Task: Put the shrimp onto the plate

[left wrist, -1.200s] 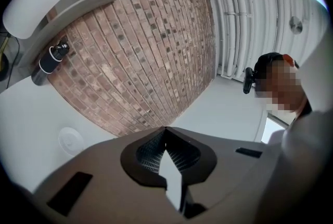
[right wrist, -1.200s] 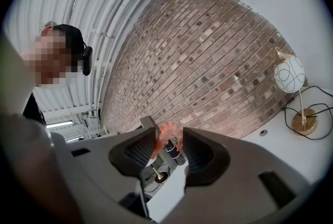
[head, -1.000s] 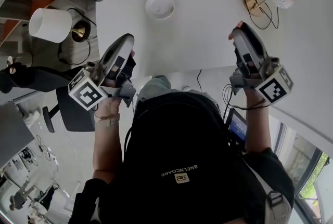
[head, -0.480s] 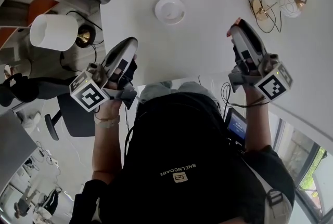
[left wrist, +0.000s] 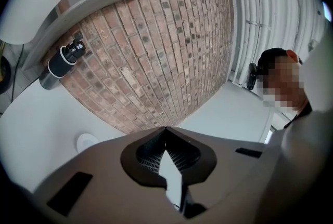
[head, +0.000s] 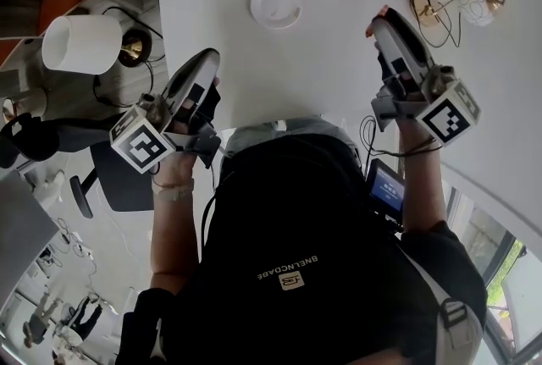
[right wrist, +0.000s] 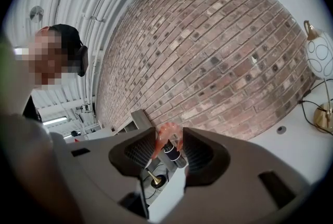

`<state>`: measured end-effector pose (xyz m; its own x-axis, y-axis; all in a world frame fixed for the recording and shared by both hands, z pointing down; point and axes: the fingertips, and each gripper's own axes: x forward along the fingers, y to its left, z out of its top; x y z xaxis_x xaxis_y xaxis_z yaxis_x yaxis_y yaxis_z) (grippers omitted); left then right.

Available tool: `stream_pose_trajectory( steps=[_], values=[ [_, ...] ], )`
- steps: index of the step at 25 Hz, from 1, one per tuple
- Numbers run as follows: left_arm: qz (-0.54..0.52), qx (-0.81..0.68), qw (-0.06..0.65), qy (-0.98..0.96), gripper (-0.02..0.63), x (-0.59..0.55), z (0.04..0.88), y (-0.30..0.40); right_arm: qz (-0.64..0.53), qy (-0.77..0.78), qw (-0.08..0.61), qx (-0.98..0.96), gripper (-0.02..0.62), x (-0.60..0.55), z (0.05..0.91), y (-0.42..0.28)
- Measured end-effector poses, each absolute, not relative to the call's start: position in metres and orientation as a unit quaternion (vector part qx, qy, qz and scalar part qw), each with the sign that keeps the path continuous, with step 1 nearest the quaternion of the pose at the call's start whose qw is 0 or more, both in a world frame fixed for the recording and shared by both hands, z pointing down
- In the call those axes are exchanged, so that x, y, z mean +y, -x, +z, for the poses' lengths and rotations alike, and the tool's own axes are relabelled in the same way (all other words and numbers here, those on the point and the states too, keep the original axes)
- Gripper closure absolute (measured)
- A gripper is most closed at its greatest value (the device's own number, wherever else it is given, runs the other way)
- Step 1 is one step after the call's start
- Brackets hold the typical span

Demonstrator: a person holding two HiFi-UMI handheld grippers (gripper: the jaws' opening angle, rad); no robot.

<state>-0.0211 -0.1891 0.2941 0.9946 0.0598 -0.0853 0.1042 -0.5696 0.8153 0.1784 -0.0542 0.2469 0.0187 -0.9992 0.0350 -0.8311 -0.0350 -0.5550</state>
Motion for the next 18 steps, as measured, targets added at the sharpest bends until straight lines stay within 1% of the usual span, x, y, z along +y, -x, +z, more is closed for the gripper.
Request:
stream_pose_trajectory(
  steps=[12,18],
  values=[
    [-0.041,-0.034,0.458,-0.887,0.614,-0.185,0.293,0.013,-0.237,0.639,0.179,0.71,0.428,-0.083,0.254,-0.218],
    [-0.05,-0.065,0.463,-0.883,0.614,-0.178,0.296,0.016,-0.252,0.619,0.163,0.726,0.428,-0.099,0.267,-0.225]
  ],
)
